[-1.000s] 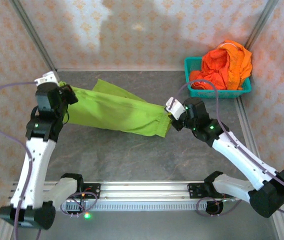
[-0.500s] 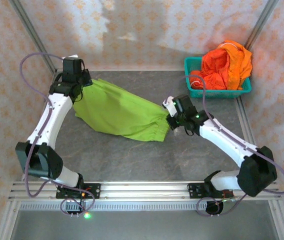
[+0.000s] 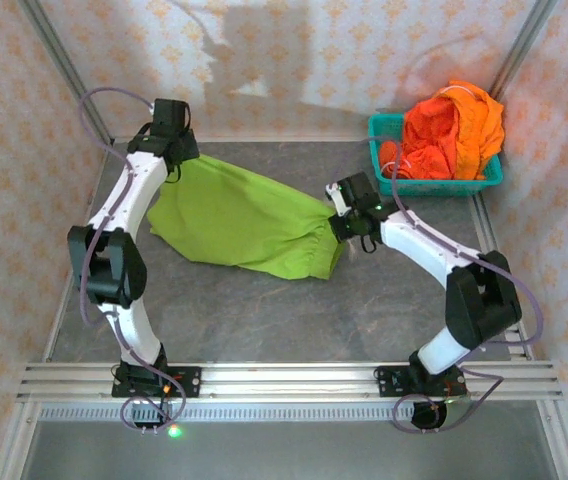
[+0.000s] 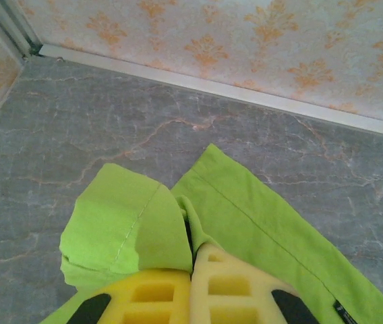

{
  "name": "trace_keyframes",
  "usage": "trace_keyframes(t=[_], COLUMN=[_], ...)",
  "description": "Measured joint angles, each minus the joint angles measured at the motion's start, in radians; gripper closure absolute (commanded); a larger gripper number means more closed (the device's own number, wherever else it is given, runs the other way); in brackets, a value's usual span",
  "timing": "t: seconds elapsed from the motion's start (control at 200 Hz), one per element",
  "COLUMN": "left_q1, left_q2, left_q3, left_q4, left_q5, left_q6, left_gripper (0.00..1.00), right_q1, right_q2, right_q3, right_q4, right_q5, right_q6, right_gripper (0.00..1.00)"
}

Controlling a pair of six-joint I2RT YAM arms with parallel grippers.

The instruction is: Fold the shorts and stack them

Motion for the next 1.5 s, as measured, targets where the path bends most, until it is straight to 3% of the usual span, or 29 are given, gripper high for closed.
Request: trace_keyframes(t=[0.075, 0.14, 0.22, 0.36, 0.49, 0.596, 0.721, 0.851, 1.011, 1.196, 1.371, 1.501], left_q1=[0.002, 0.004, 0.008, 0.008, 0.008, 0.008, 0.008, 0.010, 0.010, 0.017, 0.033, 0.047], left_q2=[0.062, 0.113, 0.140, 0.014, -0.279, -0.438, -0.448, -0.349, -0.251, -0.240, -0.257, -0.354], left_q3=[0.058, 0.125, 0.182, 0.090, -0.180, -0.346, -0.496, -0.607, -0.671, -0.768, -0.925, -1.042], left_q4=[-0.008, -0.020, -0.042, -0.030, 0.037, 0.108, 0.197, 0.264, 0.333, 0.414, 0.456, 0.446], left_q5=[-0.015, -0.021, -0.021, -0.014, 0.014, 0.034, 0.061, 0.124, 0.174, 0.187, 0.165, 0.134], left_q6=[-0.003, -0.007, -0.022, -0.045, -0.089, -0.140, -0.196, -0.254, -0.309, -0.341, -0.382, -0.422], left_gripper=[0.52, 0.45, 0.30, 0.00, 0.00, 0.00, 0.00, 0.00, 0.00, 0.00, 0.00, 0.00], right_q1=[-0.010, -0.030, -0.066, -0.111, -0.088, 0.006, 0.145, 0.201, 0.202, 0.187, 0.078, -0.013], right_q2=[0.046, 0.072, 0.076, -0.029, -0.200, -0.247, -0.188, -0.087, -0.017, -0.010, -0.046, -0.094], right_q3=[0.035, 0.058, 0.075, 0.058, 0.032, 0.016, -0.053, -0.131, -0.214, -0.272, -0.309, -0.313], right_q4=[-0.025, -0.056, -0.090, -0.099, -0.051, 0.026, 0.145, 0.209, 0.262, 0.263, 0.206, 0.115], right_q5=[0.026, 0.047, 0.058, 0.016, -0.121, -0.212, -0.296, -0.334, -0.342, -0.317, -0.295, -0.243], right_q6=[0.028, 0.057, 0.090, 0.200, 0.363, 0.485, 0.618, 0.720, 0.795, 0.800, 0.744, 0.674], right_gripper=[0.72, 0.60, 0.43, 0.34, 0.23, 0.18, 0.16, 0.18, 0.19, 0.18, 0.18, 0.15])
